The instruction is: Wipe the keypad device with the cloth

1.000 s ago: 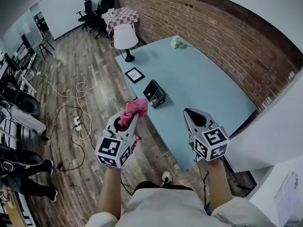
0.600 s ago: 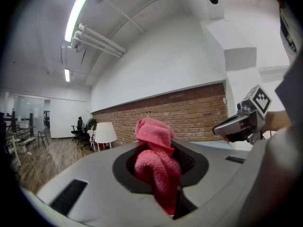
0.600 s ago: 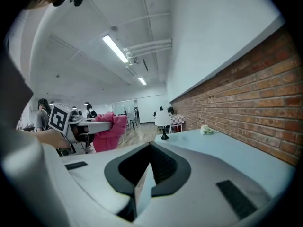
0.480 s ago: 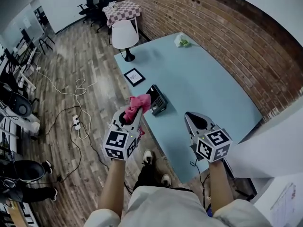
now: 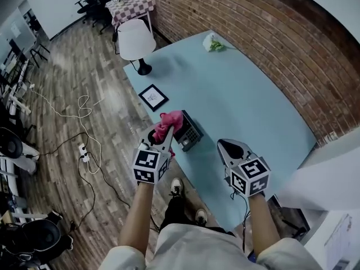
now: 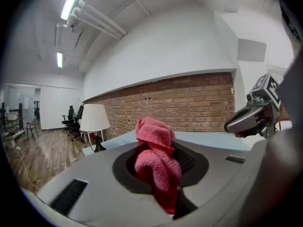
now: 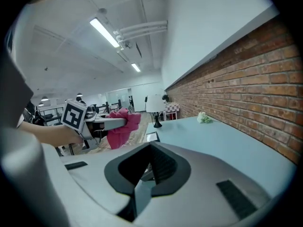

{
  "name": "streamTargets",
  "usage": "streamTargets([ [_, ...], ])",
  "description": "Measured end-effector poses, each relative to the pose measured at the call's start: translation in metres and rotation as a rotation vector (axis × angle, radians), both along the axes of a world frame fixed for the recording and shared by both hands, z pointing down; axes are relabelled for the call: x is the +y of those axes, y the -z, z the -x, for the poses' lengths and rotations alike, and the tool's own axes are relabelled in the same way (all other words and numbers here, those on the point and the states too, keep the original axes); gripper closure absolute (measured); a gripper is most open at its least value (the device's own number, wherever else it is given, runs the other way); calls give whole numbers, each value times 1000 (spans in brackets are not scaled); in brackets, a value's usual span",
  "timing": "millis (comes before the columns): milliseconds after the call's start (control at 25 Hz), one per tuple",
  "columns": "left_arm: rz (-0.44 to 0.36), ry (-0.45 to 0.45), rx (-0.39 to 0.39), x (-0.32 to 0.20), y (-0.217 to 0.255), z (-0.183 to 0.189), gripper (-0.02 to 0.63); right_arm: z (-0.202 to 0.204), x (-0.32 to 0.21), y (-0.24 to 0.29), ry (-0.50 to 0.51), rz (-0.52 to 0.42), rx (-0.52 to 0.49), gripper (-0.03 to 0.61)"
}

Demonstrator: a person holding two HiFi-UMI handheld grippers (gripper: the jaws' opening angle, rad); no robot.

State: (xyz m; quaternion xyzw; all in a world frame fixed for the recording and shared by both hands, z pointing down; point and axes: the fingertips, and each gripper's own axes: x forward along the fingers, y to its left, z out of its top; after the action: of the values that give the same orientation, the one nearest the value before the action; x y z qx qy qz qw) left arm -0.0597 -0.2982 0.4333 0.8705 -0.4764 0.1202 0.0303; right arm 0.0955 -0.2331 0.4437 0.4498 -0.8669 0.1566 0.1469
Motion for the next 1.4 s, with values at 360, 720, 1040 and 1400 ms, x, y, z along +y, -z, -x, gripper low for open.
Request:
streamTargets([
  [360,102,-141,-46,-79,-79,-11,511,30,-52,-60,-18,90,108,568],
  [720,229,-265,-27,-100,-135,-36,511,40,-79,-114,6,191,121,534],
  [1040,272,-250,10,-97,-158,-29,508,46,-88,-152,30,257,148,535],
  [1400,316,-214,34,-92,-177,-17,506,45,-88,-156,33,273,83,534],
])
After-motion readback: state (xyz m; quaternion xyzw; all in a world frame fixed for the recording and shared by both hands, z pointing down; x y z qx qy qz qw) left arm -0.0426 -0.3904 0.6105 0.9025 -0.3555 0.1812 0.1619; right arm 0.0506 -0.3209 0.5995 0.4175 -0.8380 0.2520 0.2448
